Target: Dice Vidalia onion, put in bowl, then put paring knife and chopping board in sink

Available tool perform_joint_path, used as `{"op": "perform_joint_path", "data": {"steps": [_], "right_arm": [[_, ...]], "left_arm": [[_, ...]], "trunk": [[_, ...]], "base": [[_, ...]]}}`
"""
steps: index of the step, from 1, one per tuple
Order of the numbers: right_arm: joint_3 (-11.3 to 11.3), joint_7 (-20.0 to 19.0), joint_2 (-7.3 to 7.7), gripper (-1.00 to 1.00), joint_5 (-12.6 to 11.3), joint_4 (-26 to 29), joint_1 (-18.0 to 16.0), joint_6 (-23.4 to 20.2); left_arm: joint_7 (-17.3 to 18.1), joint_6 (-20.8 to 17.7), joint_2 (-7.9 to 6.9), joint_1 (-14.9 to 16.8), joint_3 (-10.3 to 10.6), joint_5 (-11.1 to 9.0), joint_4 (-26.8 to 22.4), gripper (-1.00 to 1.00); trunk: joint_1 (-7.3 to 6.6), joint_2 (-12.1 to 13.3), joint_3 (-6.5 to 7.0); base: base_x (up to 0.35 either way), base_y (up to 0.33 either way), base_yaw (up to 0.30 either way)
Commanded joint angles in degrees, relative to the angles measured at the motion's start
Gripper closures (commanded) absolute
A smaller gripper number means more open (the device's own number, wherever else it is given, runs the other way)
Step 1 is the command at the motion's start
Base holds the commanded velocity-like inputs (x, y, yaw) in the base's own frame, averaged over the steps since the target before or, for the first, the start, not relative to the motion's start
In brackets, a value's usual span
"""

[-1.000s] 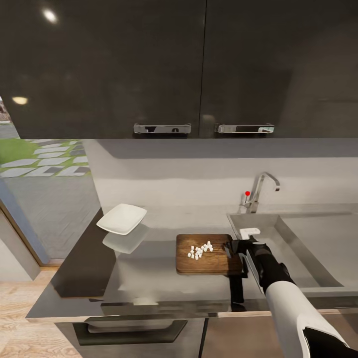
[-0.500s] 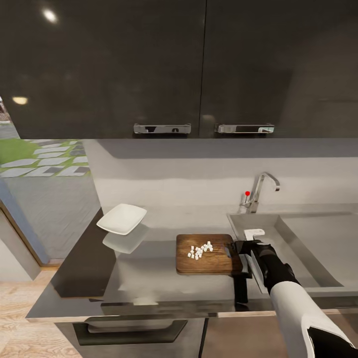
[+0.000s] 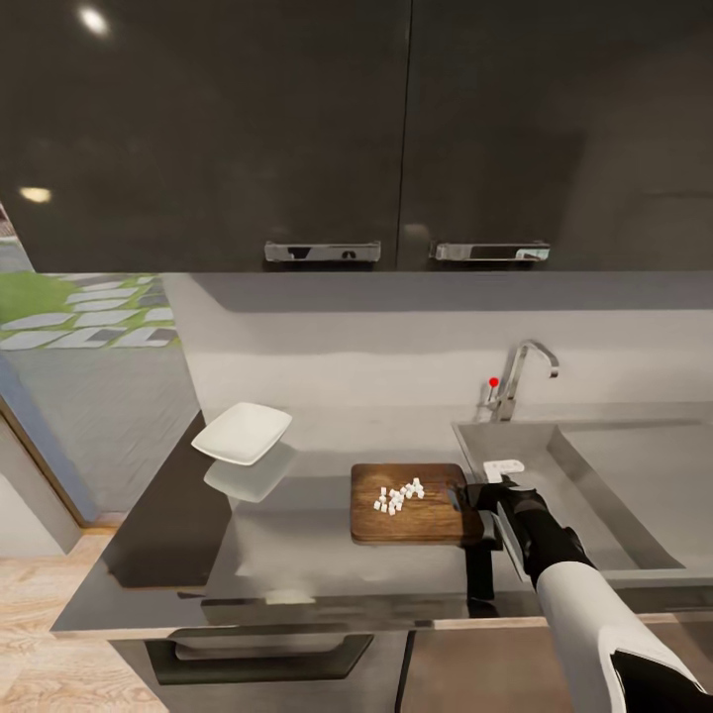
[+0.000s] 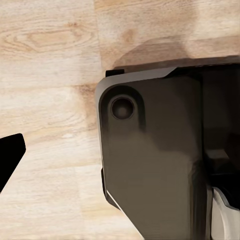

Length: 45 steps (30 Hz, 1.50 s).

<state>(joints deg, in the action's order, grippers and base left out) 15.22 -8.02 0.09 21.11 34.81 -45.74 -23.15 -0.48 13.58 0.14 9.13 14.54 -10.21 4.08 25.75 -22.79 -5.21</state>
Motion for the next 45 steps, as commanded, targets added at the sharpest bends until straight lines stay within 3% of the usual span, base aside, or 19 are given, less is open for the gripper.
{"op": "perform_joint_path", "data": {"steps": [1, 22, 40, 41, 45], "right_arm": [[0.3, -0.5, -0.06, -1.00, 0.6, 0.1, 0.0, -0.2], [0.3, -0.6, -0.14, -1.00, 0.6, -1.3, 0.0, -0.1], [0.2, -0.4, -0.20, -1.00, 0.6, -1.3, 0.0, -0.1], [0.2, -0.4, -0.23, 1.00, 0.6, -1.3, 0.0, 0.0], [0.2, -0.5, -0.25, 1.00, 0.6, -1.3, 0.0, 0.1]], "left_arm": [[0.0, 0.4, 0.03, 0.1, 0.5, -0.4, 0.2, -1.00], [0.0, 0.4, 0.03, 0.1, 0.5, -0.4, 0.3, -1.00], [0.0, 0.4, 0.03, 0.1, 0.5, -0.4, 0.3, -1.00], [0.0, 0.4, 0.03, 0.1, 0.5, -0.4, 0.3, -1.00], [0.0, 0.4, 0.03, 0.1, 0.5, -0.4, 0.3, -1.00]], "trunk": [[0.03, -0.1, -0.18], [0.03, -0.1, -1.52], [0.03, -0.1, -1.60], [0.03, -0.1, -1.60], [0.03, -0.1, -1.60]], "base": [[0.000, 0.000, 0.000], [0.000, 0.000, 0.000], [0.000, 0.000, 0.000], [0.000, 0.000, 0.000], [0.000, 0.000, 0.000]]}}
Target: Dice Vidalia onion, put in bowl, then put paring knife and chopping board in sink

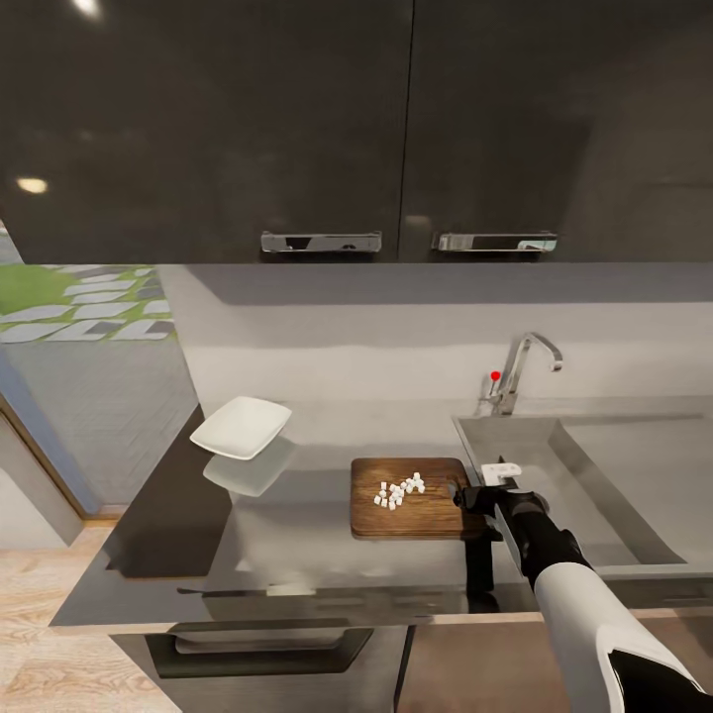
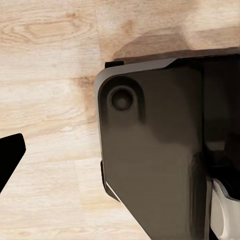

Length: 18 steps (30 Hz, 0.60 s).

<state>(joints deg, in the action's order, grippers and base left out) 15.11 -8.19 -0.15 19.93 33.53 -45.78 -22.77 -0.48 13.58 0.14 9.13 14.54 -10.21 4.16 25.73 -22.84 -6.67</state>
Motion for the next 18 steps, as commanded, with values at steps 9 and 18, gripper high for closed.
{"op": "perform_joint_path", "data": {"steps": [9, 18], "right_arm": [[0.3, -0.3, -0.10, 1.00, 1.8, 0.0, 0.0, -0.3], [0.2, -0.2, -0.19, 1.00, 1.8, -0.1, 0.0, -0.3]], "left_arm": [[0.0, 0.4, 0.03, 0.1, 0.5, -0.4, 0.2, -1.00], [0.0, 0.4, 0.03, 0.1, 0.5, -0.4, 0.2, -1.00]], "trunk": [[0.05, -0.1, -0.14], [0.05, -0.1, -0.14]], "base": [[0.000, 0.000, 0.000], [0.000, 0.000, 0.000]]}}
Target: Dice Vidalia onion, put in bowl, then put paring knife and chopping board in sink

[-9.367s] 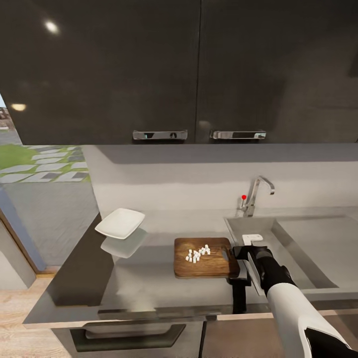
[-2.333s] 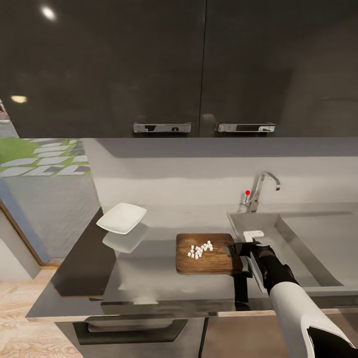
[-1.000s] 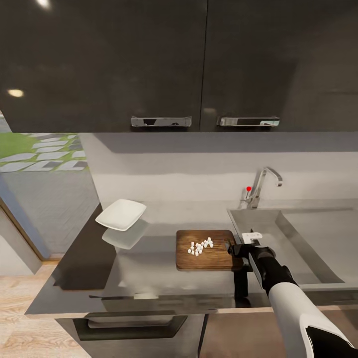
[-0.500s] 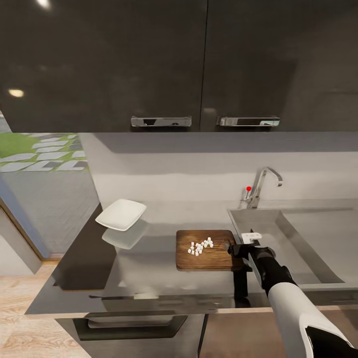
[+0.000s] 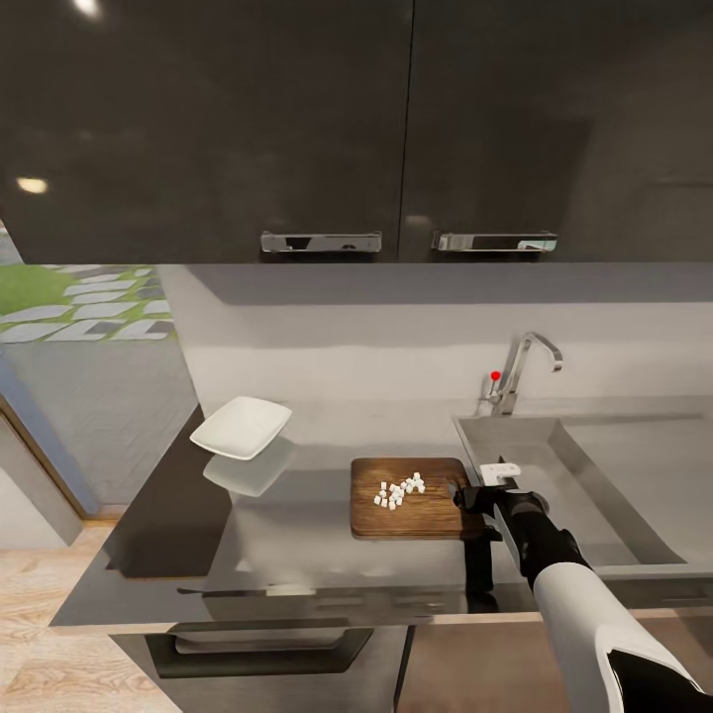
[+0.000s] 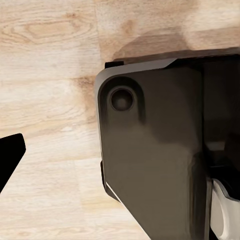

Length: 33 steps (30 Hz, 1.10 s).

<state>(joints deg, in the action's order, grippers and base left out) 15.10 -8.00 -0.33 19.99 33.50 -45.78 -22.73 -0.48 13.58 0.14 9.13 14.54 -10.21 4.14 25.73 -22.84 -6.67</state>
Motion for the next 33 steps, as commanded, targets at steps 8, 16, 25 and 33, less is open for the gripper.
{"op": "perform_joint_path", "data": {"steps": [8, 16, 25, 33], "right_arm": [[0.2, -0.3, -0.02, 1.00, 1.7, -0.6, 0.0, -0.2], [0.2, -0.3, -0.10, 1.00, 1.7, -0.7, 0.0, -0.2], [0.2, -0.3, -0.11, 1.00, 1.7, -0.7, 0.0, -0.2], [0.2, -0.3, -0.11, 1.00, 1.7, -1.0, 0.0, -0.2]], "left_arm": [[0.0, 0.3, 0.03, 0.1, 0.5, -0.4, 0.2, -1.00], [0.0, 0.4, 0.03, 0.1, 0.5, -0.4, 0.2, -1.00], [0.0, 0.3, 0.03, 0.1, 0.5, -0.4, 0.2, -1.00], [0.0, 0.3, 0.03, 0.1, 0.5, -0.4, 0.2, -1.00]], "trunk": [[0.05, -0.1, -0.14], [0.05, -0.1, -0.14], [0.05, -0.1, -0.14], [0.05, -0.1, -0.14]], "base": [[0.000, 0.000, 0.000], [0.000, 0.000, 0.000], [0.000, 0.000, 0.000], [0.000, 0.000, 0.000]]}}
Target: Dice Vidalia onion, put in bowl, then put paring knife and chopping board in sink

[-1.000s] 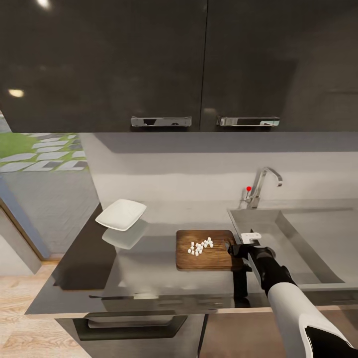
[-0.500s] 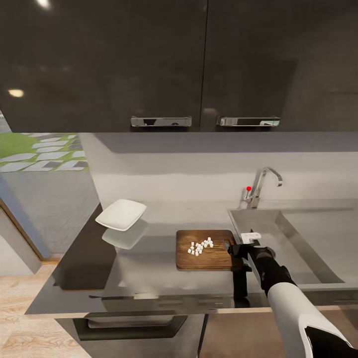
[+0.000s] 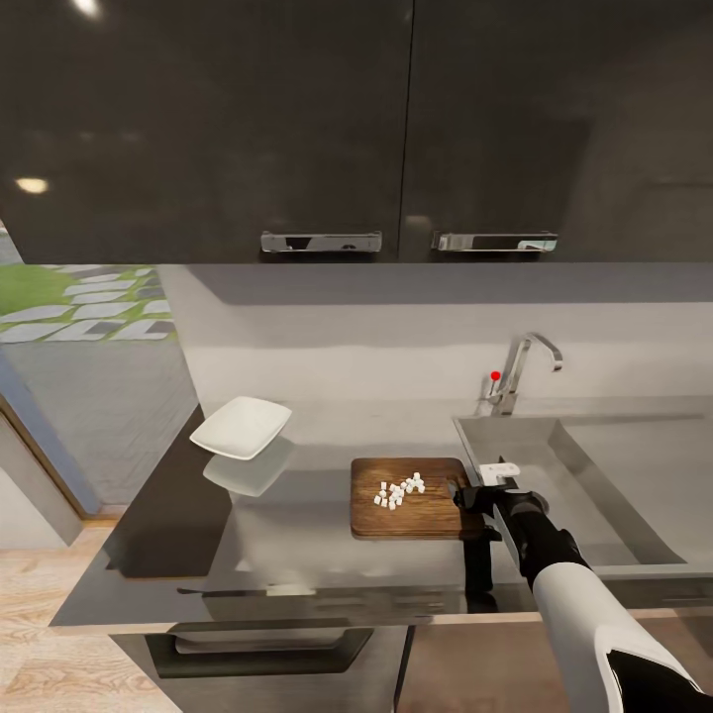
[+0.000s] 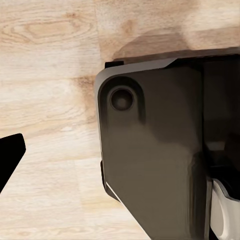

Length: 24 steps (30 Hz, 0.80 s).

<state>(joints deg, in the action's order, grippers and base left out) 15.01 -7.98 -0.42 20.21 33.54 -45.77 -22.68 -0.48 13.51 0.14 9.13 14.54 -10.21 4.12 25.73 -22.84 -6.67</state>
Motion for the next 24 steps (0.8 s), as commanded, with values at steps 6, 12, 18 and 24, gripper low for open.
{"op": "perform_joint_path", "data": {"steps": [6, 12, 18, 24], "right_arm": [[0.3, -0.4, -0.02, 1.00, 1.5, -1.0, 0.0, -0.3], [0.3, -0.5, -0.02, 1.00, 1.5, -1.0, 0.0, -0.3], [0.3, -0.6, -0.02, 1.00, 1.5, -1.0, 0.0, -0.3], [0.3, -0.6, -0.02, 1.00, 1.4, -1.0, 0.0, -0.3]], "left_arm": [[0.0, 0.4, 0.03, 0.1, 0.5, -0.4, 0.2, -1.00], [0.0, 0.4, 0.03, 0.1, 0.5, -0.4, 0.2, -1.00], [0.0, 0.4, 0.03, 0.1, 0.5, -0.4, 0.2, -1.00], [0.0, 0.4, 0.03, 0.1, 0.5, -0.4, 0.2, -1.00]], "trunk": [[0.05, -0.1, -0.13], [0.05, -0.1, 0.23], [0.05, -0.1, 0.75], [0.05, -0.1, 1.29]], "base": [[0.000, 0.000, 0.000], [0.000, 0.000, 0.000], [0.000, 0.000, 0.000], [0.000, 0.000, 0.000]]}}
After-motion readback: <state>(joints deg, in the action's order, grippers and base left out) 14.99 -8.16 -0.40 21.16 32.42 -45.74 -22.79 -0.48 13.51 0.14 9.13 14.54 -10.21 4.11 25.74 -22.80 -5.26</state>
